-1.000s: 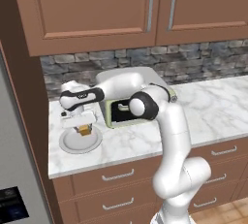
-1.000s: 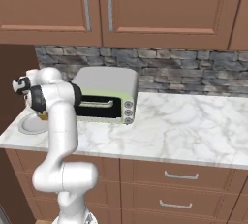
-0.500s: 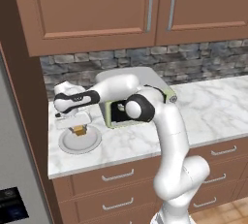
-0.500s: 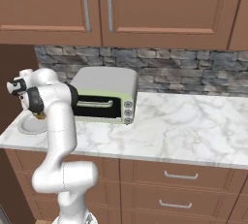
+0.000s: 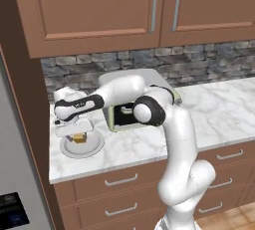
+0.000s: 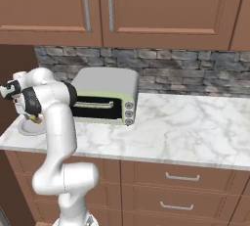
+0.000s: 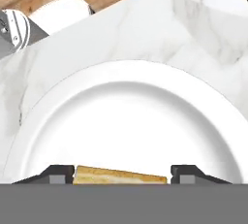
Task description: Take the baked cake out of the oven and place it on the plate for cooling. Then close the oven door.
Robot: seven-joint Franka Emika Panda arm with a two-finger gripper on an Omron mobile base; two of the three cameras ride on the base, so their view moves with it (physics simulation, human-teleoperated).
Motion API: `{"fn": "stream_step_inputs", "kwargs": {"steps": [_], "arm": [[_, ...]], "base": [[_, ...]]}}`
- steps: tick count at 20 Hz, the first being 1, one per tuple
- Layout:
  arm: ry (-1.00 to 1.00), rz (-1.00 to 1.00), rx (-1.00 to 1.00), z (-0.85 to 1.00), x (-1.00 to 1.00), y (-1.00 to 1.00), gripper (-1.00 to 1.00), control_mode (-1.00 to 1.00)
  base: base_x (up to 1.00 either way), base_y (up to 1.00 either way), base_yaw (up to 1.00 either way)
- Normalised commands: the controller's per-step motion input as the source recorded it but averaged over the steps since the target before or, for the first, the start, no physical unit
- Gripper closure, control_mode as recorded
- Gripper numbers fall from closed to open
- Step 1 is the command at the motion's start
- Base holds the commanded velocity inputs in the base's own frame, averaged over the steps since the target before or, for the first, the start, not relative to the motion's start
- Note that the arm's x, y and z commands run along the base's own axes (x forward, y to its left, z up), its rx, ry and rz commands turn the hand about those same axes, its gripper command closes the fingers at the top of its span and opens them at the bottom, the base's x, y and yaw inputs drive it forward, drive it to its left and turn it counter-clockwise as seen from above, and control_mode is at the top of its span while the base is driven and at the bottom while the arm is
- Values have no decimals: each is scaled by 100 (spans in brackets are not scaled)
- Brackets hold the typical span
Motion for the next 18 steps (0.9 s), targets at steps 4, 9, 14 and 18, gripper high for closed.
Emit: {"fn": "stream_step_inputs", "kwargs": {"steps": [4,9,14,18], "arm": [[-24,-1,8,21,-63,-16,-100,-100],[-20,-1,14,72,-13,-52,-100,-100],[-18,0,20,67,-86,-55,-100,-100],[-20,-3,12,27,-100,-56,-100,-100]], "base": [[0,0,0],[0,0,0],[0,0,0],[0,0,0]]}}
